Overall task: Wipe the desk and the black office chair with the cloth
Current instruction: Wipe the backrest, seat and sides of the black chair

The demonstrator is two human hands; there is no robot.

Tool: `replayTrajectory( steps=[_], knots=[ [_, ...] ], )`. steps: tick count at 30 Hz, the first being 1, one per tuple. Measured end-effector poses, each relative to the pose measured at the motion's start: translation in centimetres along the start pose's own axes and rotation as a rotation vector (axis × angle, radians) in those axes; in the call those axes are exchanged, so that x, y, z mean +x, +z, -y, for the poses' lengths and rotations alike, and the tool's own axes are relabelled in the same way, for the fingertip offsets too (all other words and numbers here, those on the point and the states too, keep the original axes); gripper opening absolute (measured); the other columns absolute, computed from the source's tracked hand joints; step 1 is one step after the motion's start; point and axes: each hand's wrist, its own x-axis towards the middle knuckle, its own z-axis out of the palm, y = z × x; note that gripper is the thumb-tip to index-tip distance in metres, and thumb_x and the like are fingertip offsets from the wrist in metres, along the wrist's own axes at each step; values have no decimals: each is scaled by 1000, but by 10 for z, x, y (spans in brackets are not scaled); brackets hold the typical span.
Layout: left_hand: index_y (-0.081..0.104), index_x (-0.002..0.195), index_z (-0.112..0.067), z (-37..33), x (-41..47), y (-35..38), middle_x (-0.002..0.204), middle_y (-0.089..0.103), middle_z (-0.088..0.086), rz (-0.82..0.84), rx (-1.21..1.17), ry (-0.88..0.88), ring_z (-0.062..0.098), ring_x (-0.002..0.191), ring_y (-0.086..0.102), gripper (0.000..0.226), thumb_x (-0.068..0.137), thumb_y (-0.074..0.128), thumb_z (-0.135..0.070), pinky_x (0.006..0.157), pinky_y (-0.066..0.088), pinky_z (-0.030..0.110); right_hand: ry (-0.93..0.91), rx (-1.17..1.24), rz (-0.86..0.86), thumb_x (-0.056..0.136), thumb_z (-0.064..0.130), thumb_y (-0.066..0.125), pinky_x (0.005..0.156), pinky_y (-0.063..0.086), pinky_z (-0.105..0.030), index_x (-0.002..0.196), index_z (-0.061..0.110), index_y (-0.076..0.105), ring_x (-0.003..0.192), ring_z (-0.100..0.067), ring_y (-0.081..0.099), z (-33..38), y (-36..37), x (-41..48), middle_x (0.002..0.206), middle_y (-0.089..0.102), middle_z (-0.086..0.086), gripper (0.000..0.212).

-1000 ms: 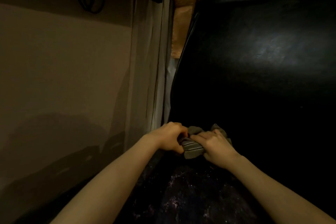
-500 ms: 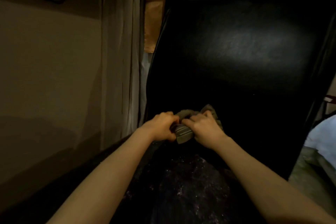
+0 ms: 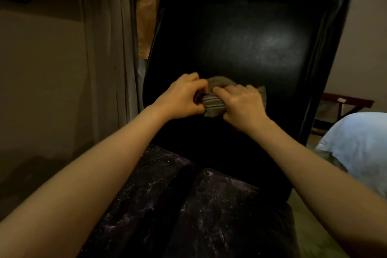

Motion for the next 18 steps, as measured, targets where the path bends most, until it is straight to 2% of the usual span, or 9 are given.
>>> replayTrajectory(
  steps=[3,5,7,9,11,12,14,16,18],
  knots=[
    [61,101,-6,-22,20,-9,99,51,13,-166,-12,25,27,90,46,31,73,72,-17,77,37,32,36,-124,-132,58,17,51,56,43,-28,97,13,72,59,-29,61,-28,-19,5,76,67,-8,44],
    [61,109,-10,-35,38,-10,105,51,9,-198,-67,-11,23,95,46,34,77,69,-17,81,36,28,126,-188,-151,57,15,61,58,43,-31,99,14,70,61,-30,60,-50,-27,4,81,67,-10,43],
    [61,112,-13,-45,51,-1,109,53,8,-130,-63,-15,25,100,50,35,77,67,-17,86,39,31,186,-153,-114,51,8,73,60,46,-36,100,11,70,63,-35,61,-62,-24,-3,84,65,-16,50],
    [60,111,-11,-52,53,18,116,53,11,-44,-11,-22,30,103,50,34,78,65,-15,87,36,31,218,-116,-34,41,3,79,59,47,-40,98,9,71,62,-38,60,-62,-15,-16,82,64,-19,58],
    [59,110,-10,-53,44,37,120,51,10,-12,6,-61,30,104,48,32,79,65,-16,84,33,28,242,-102,11,39,4,80,58,48,-40,95,9,71,62,-39,59,-57,-8,-26,80,64,-19,57],
    [58,109,-10,-52,38,42,121,51,10,-10,-5,-81,30,104,48,32,79,65,-16,82,32,27,245,-95,35,42,5,80,60,48,-40,96,10,71,65,-39,60,-52,-7,-27,82,64,-19,55],
    [58,109,-10,-48,27,47,125,49,8,44,-19,-110,29,107,49,32,79,66,-16,83,33,27,258,-52,149,62,10,73,73,46,-42,111,13,66,85,-41,60,-38,-8,-30,99,63,-20,49],
    [58,107,-12,-43,12,47,123,50,6,208,-5,-138,26,108,51,32,78,69,-18,84,37,28,261,10,367,80,18,60,86,43,-40,127,20,55,105,-37,55,-18,-6,-38,120,58,-14,48],
    [58,101,-16,-36,-4,46,112,54,5,380,43,-152,24,102,55,27,77,70,-20,80,42,30,265,125,536,84,20,56,86,46,-37,131,24,53,107,-32,57,0,-3,-46,122,59,-9,47]
  ],
)
